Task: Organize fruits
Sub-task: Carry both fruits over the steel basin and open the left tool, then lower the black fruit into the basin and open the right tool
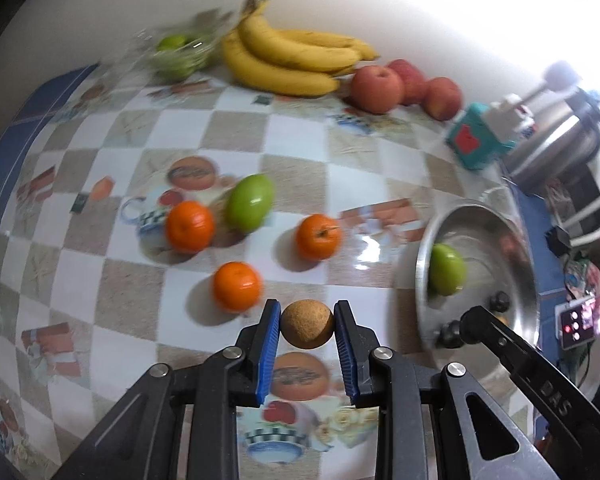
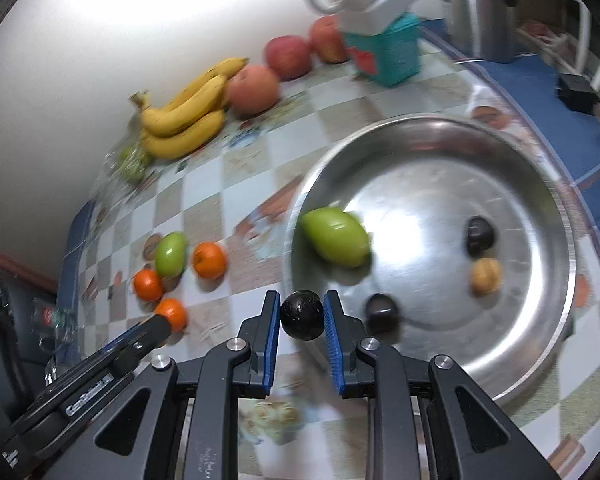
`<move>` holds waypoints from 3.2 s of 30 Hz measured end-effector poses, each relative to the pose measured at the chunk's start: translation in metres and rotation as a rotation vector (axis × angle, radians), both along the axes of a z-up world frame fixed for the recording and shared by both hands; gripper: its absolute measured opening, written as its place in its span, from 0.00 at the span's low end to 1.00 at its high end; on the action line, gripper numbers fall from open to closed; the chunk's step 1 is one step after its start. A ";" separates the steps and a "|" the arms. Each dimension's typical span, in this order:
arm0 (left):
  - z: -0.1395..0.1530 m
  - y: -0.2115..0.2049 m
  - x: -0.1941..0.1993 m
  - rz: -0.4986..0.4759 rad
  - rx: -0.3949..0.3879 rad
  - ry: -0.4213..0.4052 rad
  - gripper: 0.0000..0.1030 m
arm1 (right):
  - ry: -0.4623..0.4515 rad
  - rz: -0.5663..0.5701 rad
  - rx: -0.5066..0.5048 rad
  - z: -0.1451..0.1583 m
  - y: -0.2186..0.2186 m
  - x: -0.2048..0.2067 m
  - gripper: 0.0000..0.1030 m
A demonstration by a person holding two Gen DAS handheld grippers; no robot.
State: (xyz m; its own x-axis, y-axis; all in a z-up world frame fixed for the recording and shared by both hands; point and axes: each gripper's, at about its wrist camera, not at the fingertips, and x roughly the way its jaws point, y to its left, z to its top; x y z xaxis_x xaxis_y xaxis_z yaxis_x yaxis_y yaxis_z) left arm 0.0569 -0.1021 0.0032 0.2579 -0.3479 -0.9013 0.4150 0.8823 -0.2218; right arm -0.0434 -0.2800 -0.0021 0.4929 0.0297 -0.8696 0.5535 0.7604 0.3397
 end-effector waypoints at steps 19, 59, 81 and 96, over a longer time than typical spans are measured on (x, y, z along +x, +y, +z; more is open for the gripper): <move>0.002 -0.091 -0.043 -0.267 -0.078 -0.089 0.29 | 0.025 -0.189 -0.007 -0.005 -0.061 -0.038 0.22; -0.020 -0.105 -0.037 -0.281 -0.086 -0.071 0.36 | 0.069 -0.201 0.004 -0.025 -0.067 -0.034 0.24; -0.019 -0.049 0.003 -0.013 0.053 -0.002 0.36 | 0.065 -0.146 -0.019 -0.017 -0.057 -0.026 0.24; -0.006 -0.021 0.015 0.081 0.029 0.006 0.64 | 0.067 -0.103 -0.041 -0.010 -0.043 -0.018 0.32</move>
State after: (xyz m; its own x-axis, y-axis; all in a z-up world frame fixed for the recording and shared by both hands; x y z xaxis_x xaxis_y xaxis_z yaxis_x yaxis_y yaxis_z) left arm 0.0717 -0.1236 -0.0027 0.2788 -0.2997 -0.9124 0.3406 0.9192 -0.1978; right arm -0.0609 -0.3232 -0.0116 0.4318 -0.0548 -0.9003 0.6503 0.7107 0.2686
